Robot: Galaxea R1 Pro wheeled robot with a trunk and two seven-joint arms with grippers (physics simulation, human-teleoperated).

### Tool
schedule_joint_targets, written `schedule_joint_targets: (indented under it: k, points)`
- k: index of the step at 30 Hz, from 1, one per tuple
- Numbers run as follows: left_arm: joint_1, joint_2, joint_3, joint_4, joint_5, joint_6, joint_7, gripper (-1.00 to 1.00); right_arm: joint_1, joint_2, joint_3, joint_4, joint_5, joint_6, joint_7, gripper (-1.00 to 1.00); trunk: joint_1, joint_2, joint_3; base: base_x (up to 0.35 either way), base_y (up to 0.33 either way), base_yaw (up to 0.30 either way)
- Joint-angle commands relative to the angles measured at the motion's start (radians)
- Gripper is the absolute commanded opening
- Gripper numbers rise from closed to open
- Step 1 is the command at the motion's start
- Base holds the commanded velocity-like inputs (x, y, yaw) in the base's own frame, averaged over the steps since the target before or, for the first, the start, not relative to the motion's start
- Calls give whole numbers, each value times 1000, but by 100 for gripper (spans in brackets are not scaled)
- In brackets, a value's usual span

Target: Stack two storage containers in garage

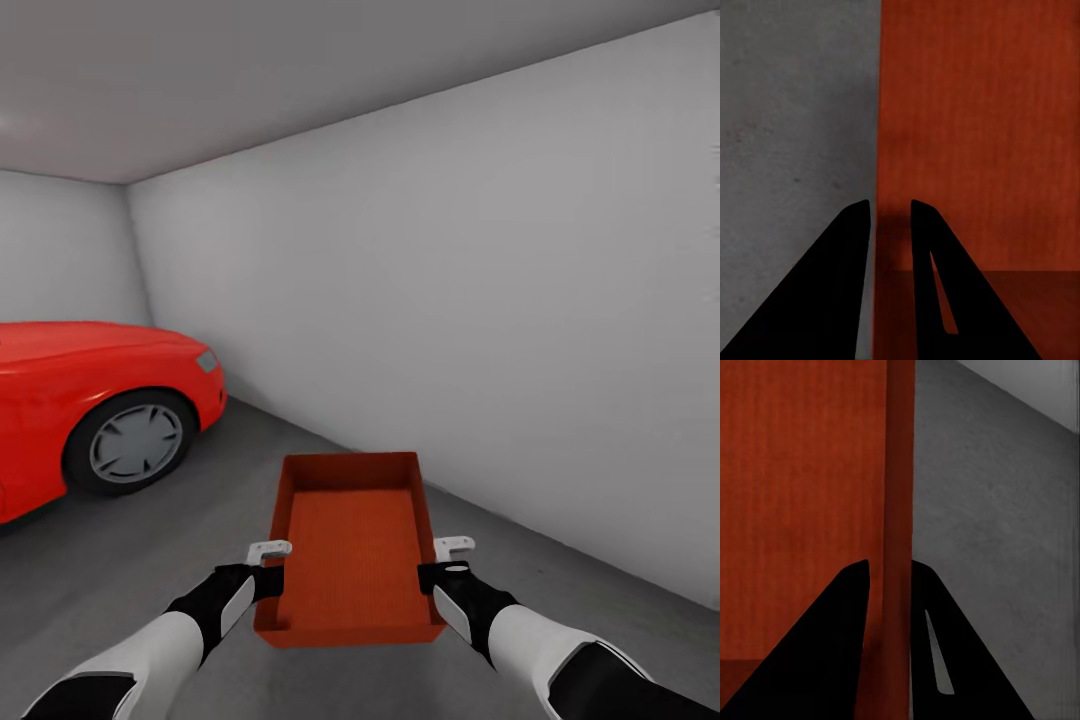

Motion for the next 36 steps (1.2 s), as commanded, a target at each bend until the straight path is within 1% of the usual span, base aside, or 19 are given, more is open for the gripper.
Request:
schedule_joint_targets:
  k: [1,36]
  points:
    - [0,0,-6,-4,-22,-22,17,-100,0,3,38,0,-34,6,1,-100,1,-1,0,321,0,-248]
    - [0,0,-6,-3,-23,-22,16,-100,0,3,38,0,-34,6,1,-100,1,-1,0,322,0,-248]
